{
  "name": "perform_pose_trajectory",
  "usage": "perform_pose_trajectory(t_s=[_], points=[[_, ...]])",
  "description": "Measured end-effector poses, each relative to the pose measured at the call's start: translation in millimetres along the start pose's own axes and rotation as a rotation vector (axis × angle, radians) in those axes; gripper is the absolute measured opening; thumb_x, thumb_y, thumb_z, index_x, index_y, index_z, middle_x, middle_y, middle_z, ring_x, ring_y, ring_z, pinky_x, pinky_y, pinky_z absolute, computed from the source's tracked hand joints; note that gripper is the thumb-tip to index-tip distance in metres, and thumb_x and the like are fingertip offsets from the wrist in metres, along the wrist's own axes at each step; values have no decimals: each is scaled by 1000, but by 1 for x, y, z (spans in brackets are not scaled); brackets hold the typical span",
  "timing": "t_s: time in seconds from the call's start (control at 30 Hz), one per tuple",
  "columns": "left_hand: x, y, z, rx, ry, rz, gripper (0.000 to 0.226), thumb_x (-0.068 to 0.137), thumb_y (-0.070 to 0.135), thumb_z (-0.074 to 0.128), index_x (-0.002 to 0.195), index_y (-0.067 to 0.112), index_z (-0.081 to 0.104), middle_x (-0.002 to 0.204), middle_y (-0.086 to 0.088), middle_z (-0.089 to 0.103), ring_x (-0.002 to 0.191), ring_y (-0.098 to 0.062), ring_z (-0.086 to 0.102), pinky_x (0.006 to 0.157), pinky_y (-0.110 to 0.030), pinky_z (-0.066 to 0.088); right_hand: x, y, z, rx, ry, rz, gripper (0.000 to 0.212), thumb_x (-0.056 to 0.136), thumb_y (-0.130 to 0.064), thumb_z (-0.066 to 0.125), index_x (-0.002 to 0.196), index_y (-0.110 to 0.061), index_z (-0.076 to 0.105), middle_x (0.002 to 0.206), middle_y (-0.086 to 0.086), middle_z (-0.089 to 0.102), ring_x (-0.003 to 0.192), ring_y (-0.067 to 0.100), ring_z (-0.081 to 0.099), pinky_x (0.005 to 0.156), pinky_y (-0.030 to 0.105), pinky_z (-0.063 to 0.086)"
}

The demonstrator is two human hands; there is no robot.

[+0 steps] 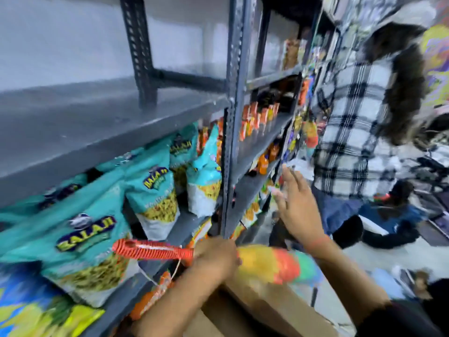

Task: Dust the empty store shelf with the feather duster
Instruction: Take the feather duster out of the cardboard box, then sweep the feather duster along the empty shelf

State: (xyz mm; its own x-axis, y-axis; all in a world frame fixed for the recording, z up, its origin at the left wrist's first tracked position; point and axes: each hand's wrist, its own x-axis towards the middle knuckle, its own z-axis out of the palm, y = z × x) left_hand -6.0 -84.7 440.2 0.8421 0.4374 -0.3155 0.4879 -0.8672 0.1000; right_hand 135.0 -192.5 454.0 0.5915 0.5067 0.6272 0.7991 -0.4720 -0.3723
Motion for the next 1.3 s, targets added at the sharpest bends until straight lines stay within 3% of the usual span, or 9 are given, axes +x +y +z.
perform_pose_trajectory(t_s=[0.23, 0.37, 0.53, 0.73, 0.83, 0.9, 0.97, 1.13, 1.3], points=[[-63, -26, -137, -36, 372, -22, 37, 86, 47, 51, 114, 25, 63, 122, -6, 64, 111, -30, 59, 82, -35, 44, 79, -86, -63, 175, 238, -263, 52, 94, -27, 44, 137, -1, 32, 141, 20, 39, 132, 35, 28, 111, 41, 19], [-122, -59, -205, 6, 613, -54, 19, 86, 47, 51, 87, 31, 61, 115, 0, 67, 104, -27, 61, 73, -34, 39, 116, -124, -88, 234, 362, -323, 52, 93, -29, 44, 136, -1, 33, 139, 23, 40, 131, 37, 30, 109, 40, 19], [-186, -114, -239, 0, 828, -151, 20, 88, 51, 46, 103, 50, 60, 113, 7, 66, 101, -26, 60, 75, -34, 42, 139, -158, -94, 368, 522, -365, 67, 93, -53, 24, 141, -7, 21, 142, 0, 27, 131, 15, 17, 108, 16, 5], [-228, -185, -212, -67, 904, -329, 23, 83, 53, 47, 105, 56, 53, 56, 19, 47, 73, -28, 62, 80, -45, 55, 130, -194, -45, 513, 431, -350, 75, 90, -63, 17, 142, -8, 19, 149, 15, 26, 137, 26, 18, 111, 45, 19], [-222, -196, -200, -70, 822, -424, 26, 87, 50, 46, 110, 53, 57, 83, 7, 69, 90, -27, 65, 84, -42, 54, 129, -223, -20, 566, 390, -343, 72, 90, -61, 15, 143, -12, 14, 150, 12, 21, 138, 28, 16, 112, 47, 16], [-211, -198, -194, -9, 765, -495, 27, 89, 50, 45, 114, 56, 54, 116, 7, 68, 108, -23, 62, 87, -36, 51, 125, -243, 0, 573, 317, -388, 68, 89, -64, 10, 141, -21, 5, 151, 3, 9, 139, 21, 8, 113, 39, 5], [-199, -202, -187, 22, 725, -530, 29, 90, 49, 44, 118, 54, 52, 127, 9, 62, 117, -20, 57, 89, -36, 48, 120, -260, 20, 562, 194, -451, 67, 86, -67, 6, 140, -28, -3, 151, -2, 2, 139, 14, -2, 113, 35, -2], [-196, -222, -200, 2, 705, -677, 28, 95, 41, 39, 115, 42, 58, 121, -6, 63, 107, -29, 60, 89, -37, 50, 114, -278, 61, 419, 21, -552, 64, 91, -56, 23, 142, -21, 4, 152, 6, 13, 141, 27, 2, 114, 43, -1], [-183, -214, -201, 113, 845, -632, 26, 92, 44, 41, 113, 47, 55, 111, -3, 66, 99, -29, 64, 68, -32, 43, 114, -278, 73, 458, 147, -513, 64, 91, -52, 27, 143, -18, 10, 150, 11, 24, 139, 29, 7, 114, 46, 5]])
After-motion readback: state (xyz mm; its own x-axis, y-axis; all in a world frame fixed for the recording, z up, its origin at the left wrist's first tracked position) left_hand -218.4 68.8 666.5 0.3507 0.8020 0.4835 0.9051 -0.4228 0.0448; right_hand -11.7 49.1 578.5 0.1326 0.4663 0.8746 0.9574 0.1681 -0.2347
